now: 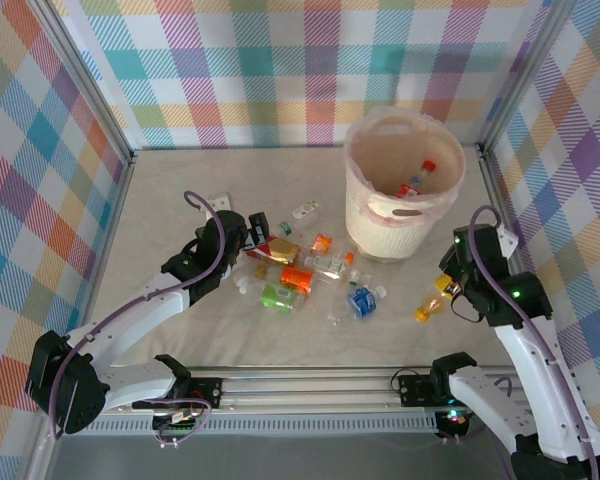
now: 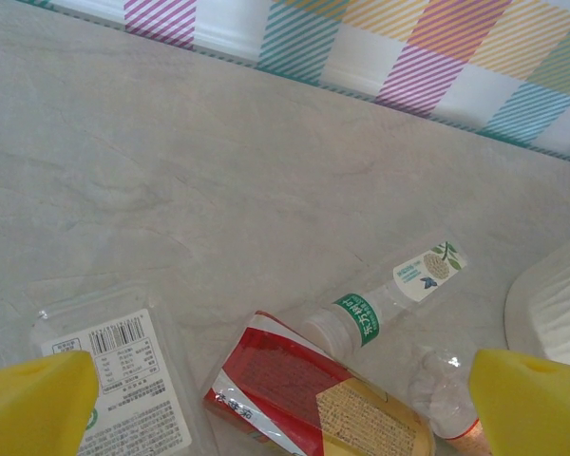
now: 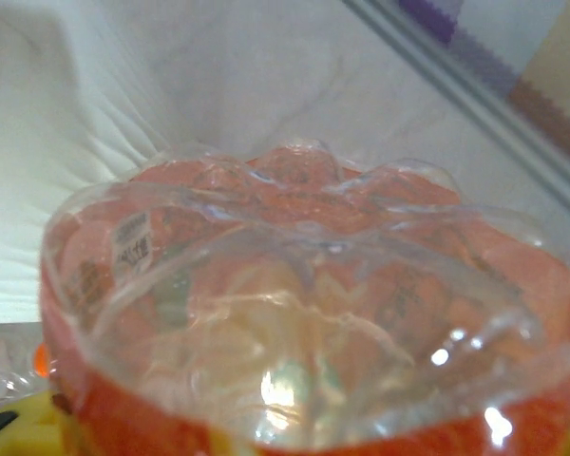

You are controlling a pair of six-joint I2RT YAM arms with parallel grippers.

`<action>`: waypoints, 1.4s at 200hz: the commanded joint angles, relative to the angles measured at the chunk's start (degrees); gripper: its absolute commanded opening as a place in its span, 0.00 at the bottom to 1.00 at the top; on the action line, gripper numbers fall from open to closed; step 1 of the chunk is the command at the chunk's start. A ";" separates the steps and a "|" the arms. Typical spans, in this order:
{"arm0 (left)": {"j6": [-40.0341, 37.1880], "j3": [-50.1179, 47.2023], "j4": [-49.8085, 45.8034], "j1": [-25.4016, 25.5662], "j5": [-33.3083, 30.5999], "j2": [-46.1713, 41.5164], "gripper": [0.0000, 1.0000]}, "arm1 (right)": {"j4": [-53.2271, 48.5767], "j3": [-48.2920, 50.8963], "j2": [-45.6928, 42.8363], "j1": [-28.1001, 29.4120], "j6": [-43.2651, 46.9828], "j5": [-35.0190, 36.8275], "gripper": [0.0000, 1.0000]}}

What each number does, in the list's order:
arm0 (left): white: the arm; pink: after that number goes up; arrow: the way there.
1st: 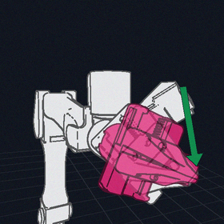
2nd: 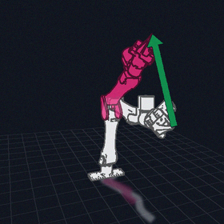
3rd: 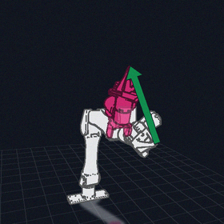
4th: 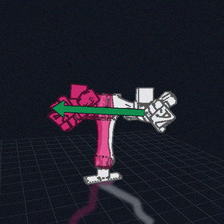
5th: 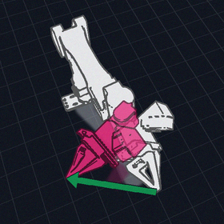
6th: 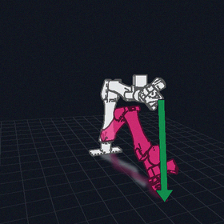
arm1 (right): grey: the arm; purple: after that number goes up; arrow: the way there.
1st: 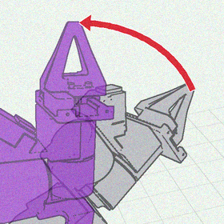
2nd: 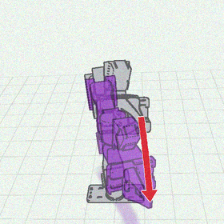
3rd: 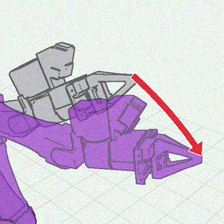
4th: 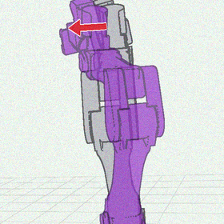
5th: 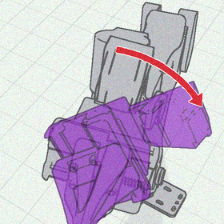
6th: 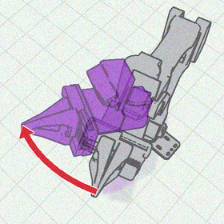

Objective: Put the plastic bottles in the bin

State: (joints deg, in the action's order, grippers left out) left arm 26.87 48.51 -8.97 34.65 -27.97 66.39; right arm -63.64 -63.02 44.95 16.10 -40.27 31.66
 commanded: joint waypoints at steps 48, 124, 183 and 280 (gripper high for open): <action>0.55 1.31 -0.43 -0.64 2.03 -1.06 1.00 | 10.52 -21.32 9.34 -0.19 20.86 2.16 0.58; 1.90 -0.68 -0.82 -0.64 3.01 -5.80 1.00 | 23.50 -46.03 30.53 -0.17 37.02 -2.40 0.58; 3.21 -0.99 0.43 -0.64 4.92 -7.40 1.00 | 31.75 -52.98 42.93 -0.23 43.53 -2.58 0.59; 9.38 -2.27 2.12 -0.63 8.46 -8.13 1.00 | 33.14 -51.21 50.12 -0.11 44.14 2.14 0.58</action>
State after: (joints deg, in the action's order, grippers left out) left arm 33.87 47.37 -8.29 34.50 -20.47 59.70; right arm -34.57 -115.70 95.98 16.10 2.90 30.89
